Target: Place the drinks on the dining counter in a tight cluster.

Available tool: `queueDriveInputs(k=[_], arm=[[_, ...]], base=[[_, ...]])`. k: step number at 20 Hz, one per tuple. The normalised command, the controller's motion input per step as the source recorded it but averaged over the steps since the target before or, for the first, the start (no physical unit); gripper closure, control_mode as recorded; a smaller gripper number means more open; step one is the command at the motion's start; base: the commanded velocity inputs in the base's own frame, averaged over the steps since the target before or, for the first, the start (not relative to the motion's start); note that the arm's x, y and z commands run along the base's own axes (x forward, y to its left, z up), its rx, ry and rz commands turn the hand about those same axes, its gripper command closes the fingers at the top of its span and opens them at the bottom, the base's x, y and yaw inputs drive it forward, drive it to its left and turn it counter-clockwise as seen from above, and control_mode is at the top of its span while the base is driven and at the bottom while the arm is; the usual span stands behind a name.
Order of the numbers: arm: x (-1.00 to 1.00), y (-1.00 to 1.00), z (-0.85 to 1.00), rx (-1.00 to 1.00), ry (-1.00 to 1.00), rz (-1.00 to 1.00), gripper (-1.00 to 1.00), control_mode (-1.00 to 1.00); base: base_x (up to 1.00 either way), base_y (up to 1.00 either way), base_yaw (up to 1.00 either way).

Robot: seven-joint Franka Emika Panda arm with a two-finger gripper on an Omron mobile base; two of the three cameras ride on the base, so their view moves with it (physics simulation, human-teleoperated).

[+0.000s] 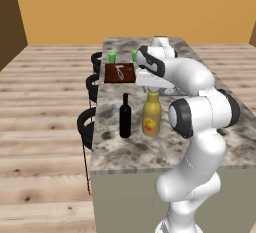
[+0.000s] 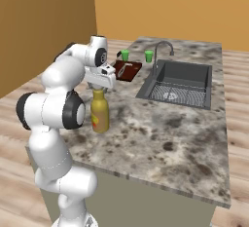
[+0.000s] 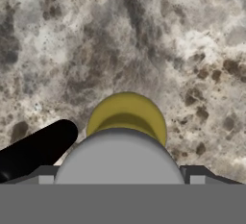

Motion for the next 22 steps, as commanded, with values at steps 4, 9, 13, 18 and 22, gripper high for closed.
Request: queueDriveInputs(k=[4, 9, 13, 18, 22], arm=[[0.0, 0.0, 0.0, 0.0, 0.0, 0.0, -1.0, -1.0], [0.0, 0.0, -0.01, 0.0, 0.0, 0.0, -1.0, -1.0], [0.0, 0.0, 0.0, 0.0, 0.0, 0.0, -1.0, -1.0], [0.0, -0.01, 0.18, 0.0, 0.0, 0.0, -1.0, -1.0], [-0.06, -0.02, 0.65, 0.0, -0.06, 0.0, -1.0, -1.0]], base=[[0.0, 0.0, 0.0], [0.0, 0.0, 0.0], [0.0, 0.0, 0.0], [0.0, 0.0, 0.0], [0.0, 0.0, 0.0]])
